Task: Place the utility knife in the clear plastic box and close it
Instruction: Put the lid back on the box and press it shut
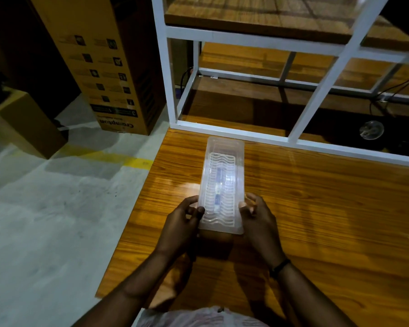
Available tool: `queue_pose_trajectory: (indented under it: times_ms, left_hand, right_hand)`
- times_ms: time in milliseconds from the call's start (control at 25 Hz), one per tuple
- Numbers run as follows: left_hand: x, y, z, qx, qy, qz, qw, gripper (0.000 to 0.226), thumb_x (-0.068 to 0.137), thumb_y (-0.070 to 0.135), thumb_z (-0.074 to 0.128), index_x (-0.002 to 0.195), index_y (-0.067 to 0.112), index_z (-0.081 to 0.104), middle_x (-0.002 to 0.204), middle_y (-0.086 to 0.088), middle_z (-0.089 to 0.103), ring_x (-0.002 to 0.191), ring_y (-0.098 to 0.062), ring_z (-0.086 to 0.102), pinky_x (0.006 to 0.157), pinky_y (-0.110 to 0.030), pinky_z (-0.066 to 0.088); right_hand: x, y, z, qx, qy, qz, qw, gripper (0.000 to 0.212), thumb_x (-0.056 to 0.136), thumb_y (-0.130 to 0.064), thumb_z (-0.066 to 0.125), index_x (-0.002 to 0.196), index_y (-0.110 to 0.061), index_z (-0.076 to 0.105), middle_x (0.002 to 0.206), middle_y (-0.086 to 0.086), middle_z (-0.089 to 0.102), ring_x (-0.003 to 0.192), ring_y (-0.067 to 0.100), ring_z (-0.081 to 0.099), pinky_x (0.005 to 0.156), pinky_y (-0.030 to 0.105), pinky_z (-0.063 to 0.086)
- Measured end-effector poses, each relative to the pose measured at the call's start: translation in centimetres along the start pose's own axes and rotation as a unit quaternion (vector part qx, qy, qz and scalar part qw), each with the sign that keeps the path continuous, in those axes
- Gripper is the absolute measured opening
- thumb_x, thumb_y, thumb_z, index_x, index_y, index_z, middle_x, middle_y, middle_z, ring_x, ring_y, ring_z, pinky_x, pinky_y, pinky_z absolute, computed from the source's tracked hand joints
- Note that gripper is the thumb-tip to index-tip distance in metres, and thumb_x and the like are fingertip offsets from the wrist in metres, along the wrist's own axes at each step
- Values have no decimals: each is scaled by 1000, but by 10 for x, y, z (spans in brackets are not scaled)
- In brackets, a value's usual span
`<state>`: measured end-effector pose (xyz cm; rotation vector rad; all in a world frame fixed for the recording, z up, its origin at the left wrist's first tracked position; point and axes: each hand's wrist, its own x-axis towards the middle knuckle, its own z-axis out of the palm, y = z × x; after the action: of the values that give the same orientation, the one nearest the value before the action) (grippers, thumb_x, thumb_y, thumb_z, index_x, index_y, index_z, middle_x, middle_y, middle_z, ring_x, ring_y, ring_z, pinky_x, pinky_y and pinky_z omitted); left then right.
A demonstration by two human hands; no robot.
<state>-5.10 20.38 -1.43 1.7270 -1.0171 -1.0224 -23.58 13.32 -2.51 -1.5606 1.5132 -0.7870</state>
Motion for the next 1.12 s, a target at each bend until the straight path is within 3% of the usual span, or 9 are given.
queue_pose_trajectory:
  times_ms: [80, 200, 320, 440, 560, 760, 880, 1000, 1120]
  left_hand:
    - [-3, 0, 7, 37, 15, 15, 999, 34, 101, 31, 59, 134, 22, 58, 95, -4, 71, 79, -17, 71, 64, -37, 55]
    - [0, 2, 6, 45, -3, 1, 999, 31, 102, 32, 56, 132, 25, 52, 96, -6, 72, 86, -22, 72, 71, -44, 58]
    - [11, 4, -1, 70, -27, -22, 997, 26, 103, 33, 55, 126, 23, 54, 93, -14, 74, 83, -30, 72, 72, -49, 56]
    - [32, 15, -6, 155, 6, 4, 988, 27, 104, 36, 49, 121, 20, 61, 96, -14, 75, 89, -34, 70, 68, -38, 49]
    - [66, 32, -1, 172, 46, 25, 984, 32, 105, 35, 45, 125, 15, 60, 106, -16, 74, 98, -36, 68, 75, -39, 51]
    - [103, 49, 15, 154, 47, 70, 984, 52, 107, 30, 42, 156, 13, 32, 140, -20, 59, 126, -37, 57, 95, -44, 50]
    - [113, 40, 21, 183, 35, 86, 979, 58, 106, 25, 41, 160, 17, 22, 130, -20, 66, 111, -38, 65, 83, -41, 52]
    - [126, 38, 23, 290, 5, 69, 955, 71, 102, 18, 42, 162, 19, 6, 125, -25, 62, 98, -41, 65, 70, -39, 45]
    - [132, 44, 23, 432, -14, 72, 899, 83, 94, 16, 49, 163, 20, 3, 160, -24, 25, 119, -45, 54, 87, -46, 48]
  right_hand:
    - [-7, 4, 7, 0, 6, -24, 1000, 31, 99, -32, 52, 130, -27, 50, 91, -20, 57, 75, -22, 59, 49, 3, 43]
    - [-10, 1, 19, -33, 22, -48, 998, 36, 102, -26, 46, 136, -17, 39, 90, -3, 64, 61, -1, 61, 42, 11, 44]
    - [-7, 0, 18, -111, 15, -73, 991, 36, 102, -24, 45, 136, -15, 38, 98, 16, 70, 71, 26, 66, 46, 24, 45]
    - [14, -6, 6, -167, -12, -58, 984, 39, 98, -26, 46, 136, -16, 42, 117, 18, 66, 97, 34, 65, 69, 35, 51]
    - [55, -28, 5, -142, -23, -8, 990, 48, 97, -34, 45, 142, -20, 38, 139, 13, 54, 122, 35, 55, 94, 44, 50]
    - [96, -46, 24, -182, -2, -58, 982, 60, 98, -26, 44, 154, -28, 22, 131, 14, 53, 103, 36, 59, 76, 39, 51]
    - [96, -40, 33, -248, 17, -62, 967, 61, 97, -23, 42, 155, -23, 20, 125, 19, 52, 93, 38, 60, 68, 39, 49]
    - [104, -41, 34, -345, 39, -115, 931, 57, 90, -22, 44, 145, -9, 35, 128, 21, 48, 112, 42, 52, 86, 45, 47]
    - [119, -46, 32, -419, 12, -162, 893, 56, 86, -25, 46, 139, -8, 37, 153, 20, 30, 142, 47, 25, 106, 53, 37]
